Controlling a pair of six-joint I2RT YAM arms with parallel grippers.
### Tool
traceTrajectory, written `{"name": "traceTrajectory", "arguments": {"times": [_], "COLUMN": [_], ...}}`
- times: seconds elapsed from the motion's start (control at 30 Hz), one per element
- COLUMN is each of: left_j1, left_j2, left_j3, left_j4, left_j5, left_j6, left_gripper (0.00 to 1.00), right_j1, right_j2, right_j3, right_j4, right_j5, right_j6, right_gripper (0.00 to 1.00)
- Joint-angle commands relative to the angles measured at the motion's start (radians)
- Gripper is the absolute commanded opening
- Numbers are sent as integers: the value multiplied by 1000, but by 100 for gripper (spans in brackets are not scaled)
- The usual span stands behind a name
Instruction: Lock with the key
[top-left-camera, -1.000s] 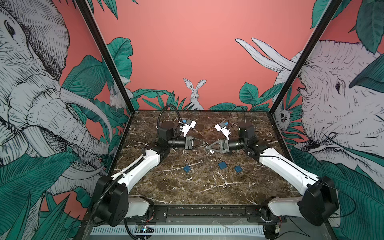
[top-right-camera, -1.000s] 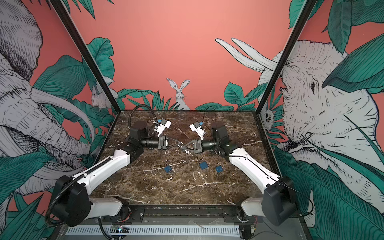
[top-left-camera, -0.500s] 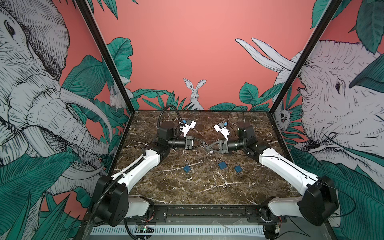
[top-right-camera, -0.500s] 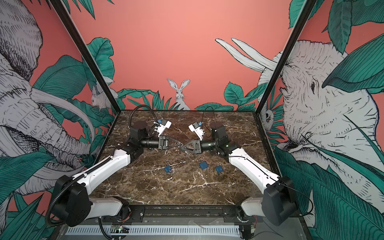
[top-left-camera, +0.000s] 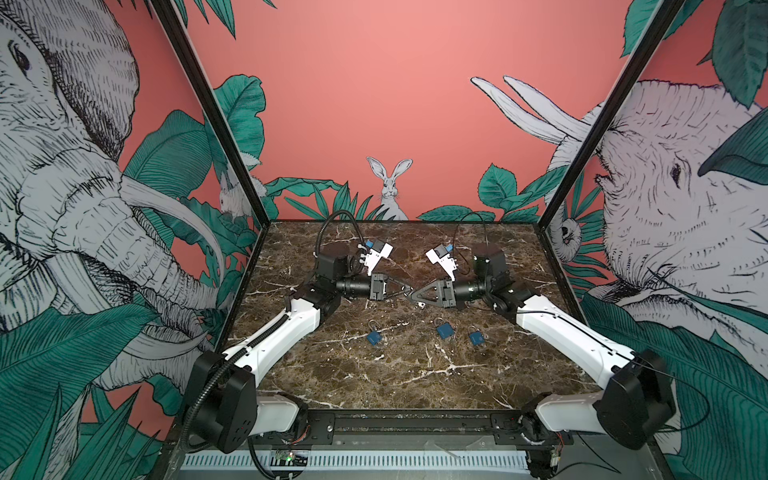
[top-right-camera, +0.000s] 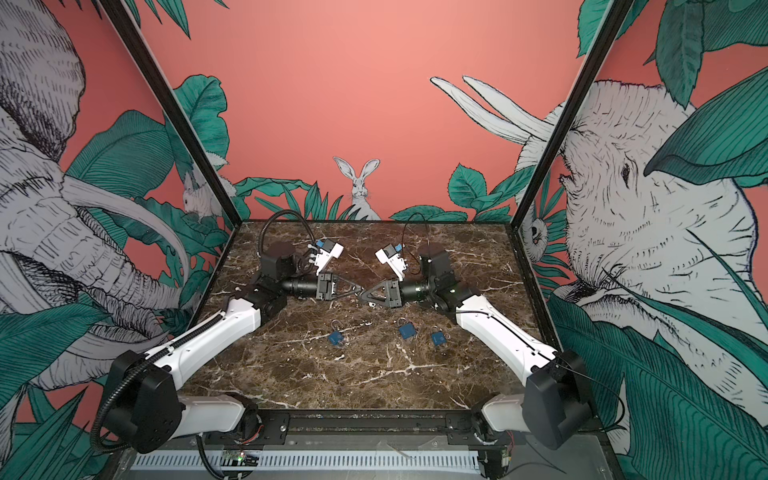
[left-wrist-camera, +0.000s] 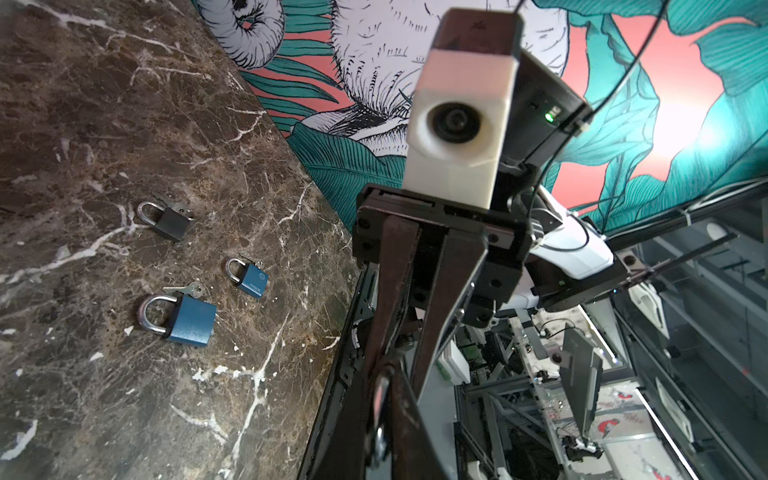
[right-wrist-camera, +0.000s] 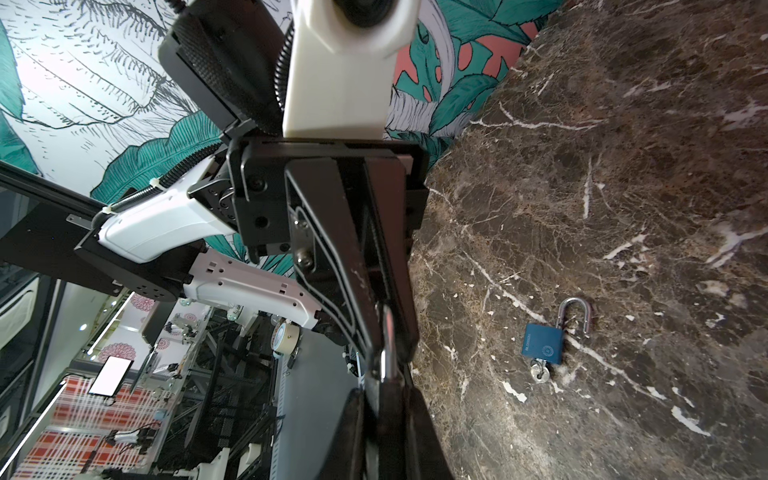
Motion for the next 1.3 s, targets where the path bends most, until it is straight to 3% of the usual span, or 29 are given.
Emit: {"name": "traceTrajectory", "arguments": {"times": [0.0,0.07,0.23,0.27,0.3,0.33,0.43,0.57,1.2,1.27], "left_j1": [-3,-3,-1,0,4,8,33,64,71,71], "left_j2": [-9,-9,-6,-7,-9,-12,-21,-30,-62,-66], "left_j3": [12,13,12,12,10,8,-3,-2,10,10], "left_j4": [-19,-26,-37,-34,-29,-16,37,68,52,48], "left_j5": [32,31,10,-2,-19,-37,-78,-102,-72,-77], "left_j6": [11,14,21,19,12,2,-49,-101,-113,-109], "left_gripper": [6,0,0,0,0,0,0,0,0,0], "right_j1": [3,2,3,2,1,0,-2,-7,-26,-28], "right_j2": [6,7,8,9,9,9,-2,-21,-11,-8], "right_j3": [41,44,43,39,36,32,-1,-35,-29,-25], "right_j4": [33,32,30,31,32,33,78,108,164,168], "right_j5": [23,22,38,42,45,51,46,40,46,45], "right_j6": [-21,-21,-20,-18,-19,-18,9,33,64,65], "right_gripper": [0,0,0,7,23,29,34,34,35,30]}}
